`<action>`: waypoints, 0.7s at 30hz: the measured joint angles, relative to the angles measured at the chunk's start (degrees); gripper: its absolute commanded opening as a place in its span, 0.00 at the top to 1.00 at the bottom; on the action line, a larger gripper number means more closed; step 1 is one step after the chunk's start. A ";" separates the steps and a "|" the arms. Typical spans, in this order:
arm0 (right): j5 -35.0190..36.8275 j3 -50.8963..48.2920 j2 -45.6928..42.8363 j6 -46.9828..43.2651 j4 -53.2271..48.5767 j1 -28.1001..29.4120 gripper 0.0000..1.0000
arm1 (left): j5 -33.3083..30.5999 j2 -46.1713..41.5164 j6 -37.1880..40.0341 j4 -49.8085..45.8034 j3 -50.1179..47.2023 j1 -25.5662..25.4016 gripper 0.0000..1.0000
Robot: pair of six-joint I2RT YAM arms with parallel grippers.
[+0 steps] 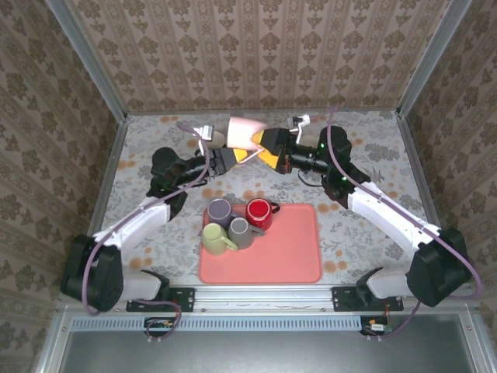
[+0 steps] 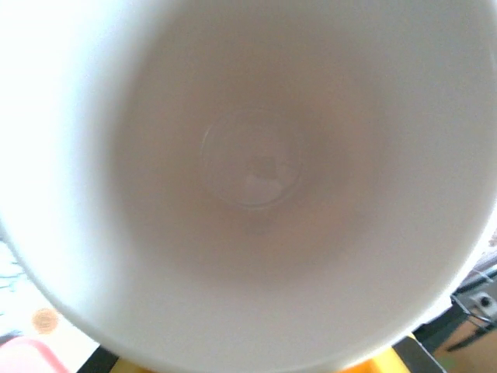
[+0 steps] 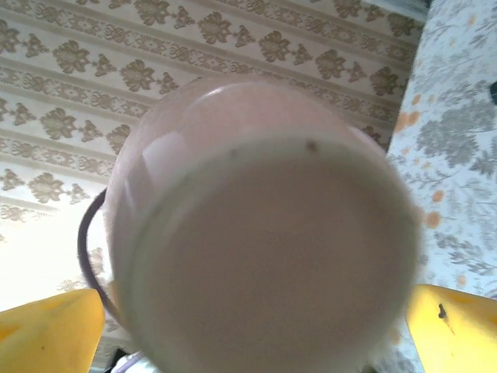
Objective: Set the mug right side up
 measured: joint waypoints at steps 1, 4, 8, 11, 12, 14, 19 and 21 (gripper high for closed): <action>0.63 0.02 -0.81 -1.29 -2.01 -0.11 0.00 | -0.76 -2.36 3.37 -4.81 0.28 0.52 1.00; 3.39 0.09 -2.99 -6.21 -9.64 -0.68 0.00 | -5.68 -9.14 16.06 -23.45 3.37 0.96 1.00; 8.07 0.98 -4.48 -13.99 -21.66 -1.86 0.00 | -15.74 -14.78 30.69 -43.25 8.07 0.66 1.00; 11.72 1.42 -5.51 -19.47 -28.72 -2.16 0.00 | -25.49 -15.85 39.10 -55.12 10.64 0.66 1.00; 12.72 1.38 -6.10 -20.94 -30.38 -2.16 0.00 | -29.00 -15.69 41.20 -58.36 10.97 0.66 1.00; 14.43 0.92 -7.76 -23.45 -32.24 -2.16 0.00 | -35.63 -14.86 44.50 -64.32 11.04 0.66 1.00; 17.25 0.22 -12.15 -28.26 -35.23 -2.10 0.00 | -48.09 -11.10 49.48 -74.25 10.64 0.68 1.00; 17.57 0.20 -12.74 -29.57 -35.82 -2.10 0.00 | -50.71 -9.84 50.80 -75.76 10.58 0.68 1.00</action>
